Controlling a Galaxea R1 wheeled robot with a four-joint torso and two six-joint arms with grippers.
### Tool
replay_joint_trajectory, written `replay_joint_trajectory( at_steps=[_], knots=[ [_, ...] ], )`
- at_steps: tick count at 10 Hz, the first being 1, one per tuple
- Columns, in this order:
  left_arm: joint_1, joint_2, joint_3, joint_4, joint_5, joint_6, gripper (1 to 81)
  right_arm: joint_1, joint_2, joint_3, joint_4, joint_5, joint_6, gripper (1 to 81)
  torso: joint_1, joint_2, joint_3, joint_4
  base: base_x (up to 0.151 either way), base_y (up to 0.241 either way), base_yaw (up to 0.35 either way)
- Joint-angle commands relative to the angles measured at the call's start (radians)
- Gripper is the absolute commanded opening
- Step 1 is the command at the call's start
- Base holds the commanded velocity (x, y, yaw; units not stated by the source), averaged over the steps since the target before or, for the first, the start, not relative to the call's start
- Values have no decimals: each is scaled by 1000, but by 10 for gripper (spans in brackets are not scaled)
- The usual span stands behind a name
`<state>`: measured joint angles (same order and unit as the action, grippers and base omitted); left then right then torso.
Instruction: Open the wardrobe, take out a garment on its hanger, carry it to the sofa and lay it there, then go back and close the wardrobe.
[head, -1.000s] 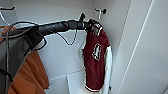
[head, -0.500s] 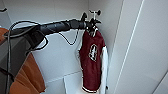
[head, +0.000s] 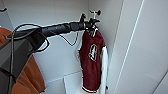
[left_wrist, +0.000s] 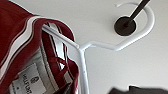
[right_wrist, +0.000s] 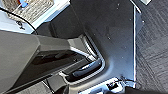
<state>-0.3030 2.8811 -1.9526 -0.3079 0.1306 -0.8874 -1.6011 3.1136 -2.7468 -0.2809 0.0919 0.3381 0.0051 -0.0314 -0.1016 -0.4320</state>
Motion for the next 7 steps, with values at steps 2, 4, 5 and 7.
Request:
replay_joint_trajectory(
  at_steps=[2,4,5,7],
  knots=[
    [-175,-5,30,44,-87,7,811,22,12,12,-11,-61,-8,811,0,0,0,0,0,0,0],
    [-146,-14,61,62,-151,7,811,17,12,12,-11,-63,-10,811,0,0,0,0,0,0,0],
    [-140,-21,72,68,-183,7,811,17,13,12,-11,-63,-10,811,0,0,0,0,0,0,0],
    [-138,-29,86,75,-243,7,811,16,18,12,-11,-64,-8,811,0,0,0,0,0,0,0]
  ],
)
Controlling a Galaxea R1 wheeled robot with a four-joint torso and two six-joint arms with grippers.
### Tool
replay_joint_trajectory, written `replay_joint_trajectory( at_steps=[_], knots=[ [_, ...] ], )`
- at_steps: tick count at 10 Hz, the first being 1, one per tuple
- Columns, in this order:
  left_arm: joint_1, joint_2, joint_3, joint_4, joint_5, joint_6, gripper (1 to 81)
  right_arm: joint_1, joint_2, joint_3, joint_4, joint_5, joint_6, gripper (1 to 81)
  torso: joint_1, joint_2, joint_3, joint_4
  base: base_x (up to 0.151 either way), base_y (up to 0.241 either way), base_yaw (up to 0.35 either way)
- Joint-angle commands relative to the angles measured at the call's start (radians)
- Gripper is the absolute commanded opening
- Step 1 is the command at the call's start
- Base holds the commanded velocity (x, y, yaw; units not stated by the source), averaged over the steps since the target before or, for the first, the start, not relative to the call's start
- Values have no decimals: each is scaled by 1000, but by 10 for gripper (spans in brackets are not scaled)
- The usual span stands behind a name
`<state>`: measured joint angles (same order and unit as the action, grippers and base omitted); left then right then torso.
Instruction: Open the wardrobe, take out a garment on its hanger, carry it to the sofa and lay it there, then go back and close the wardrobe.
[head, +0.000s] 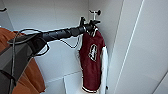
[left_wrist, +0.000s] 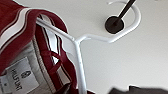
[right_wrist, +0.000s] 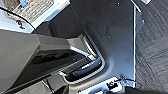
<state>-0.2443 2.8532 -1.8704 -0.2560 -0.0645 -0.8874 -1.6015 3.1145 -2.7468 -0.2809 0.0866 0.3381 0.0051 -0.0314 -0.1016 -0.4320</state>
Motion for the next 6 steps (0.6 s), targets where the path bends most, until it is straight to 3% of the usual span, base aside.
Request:
replay_joint_trajectory(
  at_steps=[1,6],
  knots=[
    [-197,2,1,24,-72,5,811,11,21,12,-12,-77,-8,811,0,0,0,0,0,0,0],
    [-237,78,-69,64,-120,5,811,10,31,13,-12,-107,-10,811,0,0,0,0,0,0,0]
  ],
)
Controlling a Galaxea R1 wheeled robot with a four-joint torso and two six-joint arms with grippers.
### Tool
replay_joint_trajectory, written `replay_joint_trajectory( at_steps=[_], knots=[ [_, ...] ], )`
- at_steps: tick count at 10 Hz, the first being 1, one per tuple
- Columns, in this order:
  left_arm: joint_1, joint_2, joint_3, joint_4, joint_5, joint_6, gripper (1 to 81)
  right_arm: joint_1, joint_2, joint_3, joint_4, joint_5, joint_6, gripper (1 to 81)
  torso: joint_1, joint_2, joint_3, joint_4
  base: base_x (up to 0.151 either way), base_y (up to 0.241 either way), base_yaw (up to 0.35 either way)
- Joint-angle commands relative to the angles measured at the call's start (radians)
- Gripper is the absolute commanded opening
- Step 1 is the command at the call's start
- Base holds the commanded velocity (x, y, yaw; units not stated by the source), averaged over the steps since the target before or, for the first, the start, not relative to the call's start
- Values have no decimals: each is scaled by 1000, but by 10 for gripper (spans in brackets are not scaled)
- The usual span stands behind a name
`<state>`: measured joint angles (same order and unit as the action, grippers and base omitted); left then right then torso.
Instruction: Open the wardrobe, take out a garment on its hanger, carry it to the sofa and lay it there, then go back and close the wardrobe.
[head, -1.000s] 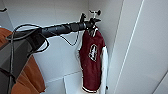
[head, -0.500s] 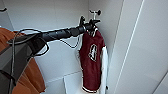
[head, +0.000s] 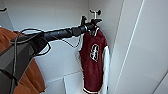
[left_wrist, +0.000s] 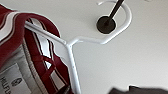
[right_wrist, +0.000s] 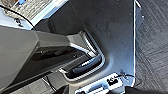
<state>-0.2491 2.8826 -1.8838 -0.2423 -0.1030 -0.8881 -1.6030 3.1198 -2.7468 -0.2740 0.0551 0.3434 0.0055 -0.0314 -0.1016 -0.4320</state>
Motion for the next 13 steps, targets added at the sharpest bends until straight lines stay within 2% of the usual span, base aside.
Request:
replay_joint_trajectory(
  at_steps=[1,7,8,10,13],
  knots=[
    [-233,64,-72,63,-86,5,811,5,25,13,-19,-99,-14,811,0,0,0,0,0,0,0],
    [-206,84,-170,112,-119,6,811,-1,21,13,-17,-106,-14,811,0,0,0,0,0,0,0],
    [-206,84,-170,112,-121,6,10,1,21,13,-17,-106,-14,811,0,0,0,0,0,0,0],
    [-206,86,-149,112,-123,5,10,5,19,9,-16,-106,-15,811,0,0,0,0,0,0,0],
    [-225,40,-18,133,-146,-5,10,11,-8,13,-4,-92,-9,811,0,0,0,0,0,0,0]
  ],
)
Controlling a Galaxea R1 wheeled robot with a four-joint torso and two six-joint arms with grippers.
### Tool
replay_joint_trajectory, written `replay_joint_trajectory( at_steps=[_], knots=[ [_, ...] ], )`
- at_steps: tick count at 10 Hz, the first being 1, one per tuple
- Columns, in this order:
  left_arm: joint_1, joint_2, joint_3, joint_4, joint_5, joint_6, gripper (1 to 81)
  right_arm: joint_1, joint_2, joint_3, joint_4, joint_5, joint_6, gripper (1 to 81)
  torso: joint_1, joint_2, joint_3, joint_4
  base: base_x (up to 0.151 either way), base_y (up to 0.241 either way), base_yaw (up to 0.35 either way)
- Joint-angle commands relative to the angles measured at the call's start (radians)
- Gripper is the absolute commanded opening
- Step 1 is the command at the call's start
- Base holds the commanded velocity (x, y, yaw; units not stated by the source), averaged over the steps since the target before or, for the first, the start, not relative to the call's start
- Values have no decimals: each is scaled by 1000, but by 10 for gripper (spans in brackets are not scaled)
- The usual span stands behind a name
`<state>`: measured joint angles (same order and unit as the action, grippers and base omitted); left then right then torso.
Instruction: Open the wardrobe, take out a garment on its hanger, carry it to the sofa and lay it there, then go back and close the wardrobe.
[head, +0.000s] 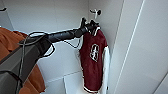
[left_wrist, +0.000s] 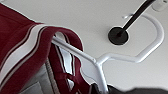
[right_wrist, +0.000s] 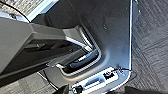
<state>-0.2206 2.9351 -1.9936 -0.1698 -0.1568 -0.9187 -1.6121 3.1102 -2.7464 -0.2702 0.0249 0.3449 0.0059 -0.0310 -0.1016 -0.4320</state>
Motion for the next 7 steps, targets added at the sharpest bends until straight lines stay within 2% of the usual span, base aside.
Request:
replay_joint_trajectory(
  at_steps=[1,2,3,4,5,6,7],
  knots=[
    [-271,-48,149,62,-98,20,10,25,-3,13,-6,-60,-10,811,0,0,0,0,0,0,0],
    [-289,-78,194,64,-99,14,10,25,-3,13,-7,-60,-10,811,0,0,0,0,0,0,0],
    [-300,-100,220,62,-102,11,10,27,-5,13,-11,-59,-10,811,0,0,0,43,0,0,0],
    [-302,-108,225,62,-96,9,10,30,-5,13,-12,-59,-10,811,0,0,0,98,0,0,0],
    [-296,-103,228,74,-89,11,10,30,-5,16,-13,-57,-12,811,1,0,0,103,0,0,0],
    [-292,-96,228,90,-78,11,10,33,-6,16,-14,-57,-12,811,1,1,0,120,0,0,0],
    [-289,-92,225,99,-47,9,10,34,-8,16,-14,-57,-12,811,1,1,0,149,0,0,0]
  ],
)
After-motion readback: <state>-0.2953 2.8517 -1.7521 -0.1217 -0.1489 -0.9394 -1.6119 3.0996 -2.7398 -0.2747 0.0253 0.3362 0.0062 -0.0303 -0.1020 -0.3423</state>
